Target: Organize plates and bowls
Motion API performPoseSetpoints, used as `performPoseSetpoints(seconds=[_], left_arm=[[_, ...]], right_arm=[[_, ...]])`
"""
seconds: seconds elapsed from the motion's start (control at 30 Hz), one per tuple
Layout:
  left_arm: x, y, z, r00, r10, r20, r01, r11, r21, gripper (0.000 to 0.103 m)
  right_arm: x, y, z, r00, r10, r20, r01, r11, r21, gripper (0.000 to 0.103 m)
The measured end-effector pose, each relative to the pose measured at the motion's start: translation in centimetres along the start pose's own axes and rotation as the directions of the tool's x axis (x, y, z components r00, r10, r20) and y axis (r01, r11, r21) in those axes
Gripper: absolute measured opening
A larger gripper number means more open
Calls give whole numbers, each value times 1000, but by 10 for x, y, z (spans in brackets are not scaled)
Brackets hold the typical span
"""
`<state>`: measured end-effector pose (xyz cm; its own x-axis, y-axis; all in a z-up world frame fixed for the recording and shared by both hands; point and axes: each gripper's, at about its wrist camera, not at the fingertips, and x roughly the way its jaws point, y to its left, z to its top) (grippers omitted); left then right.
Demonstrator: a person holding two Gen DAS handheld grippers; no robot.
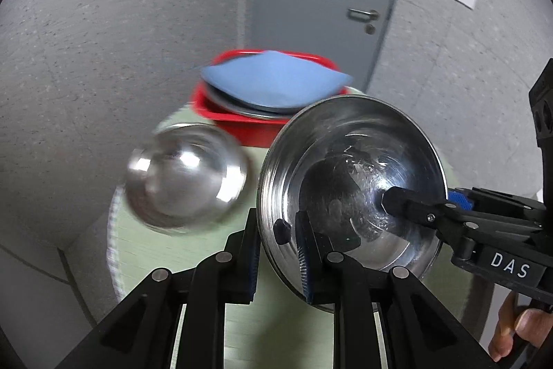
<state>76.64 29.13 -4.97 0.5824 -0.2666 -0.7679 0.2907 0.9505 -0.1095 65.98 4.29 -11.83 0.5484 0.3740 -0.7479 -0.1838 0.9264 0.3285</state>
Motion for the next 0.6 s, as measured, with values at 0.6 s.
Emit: performPoseSetpoints(seconds=[0.6], left_arm=[[68, 121, 53, 991, 46, -125, -48, 999, -16, 16]], right_arm=[[128, 89, 48, 990, -86, -115, 80, 995, -57, 28]])
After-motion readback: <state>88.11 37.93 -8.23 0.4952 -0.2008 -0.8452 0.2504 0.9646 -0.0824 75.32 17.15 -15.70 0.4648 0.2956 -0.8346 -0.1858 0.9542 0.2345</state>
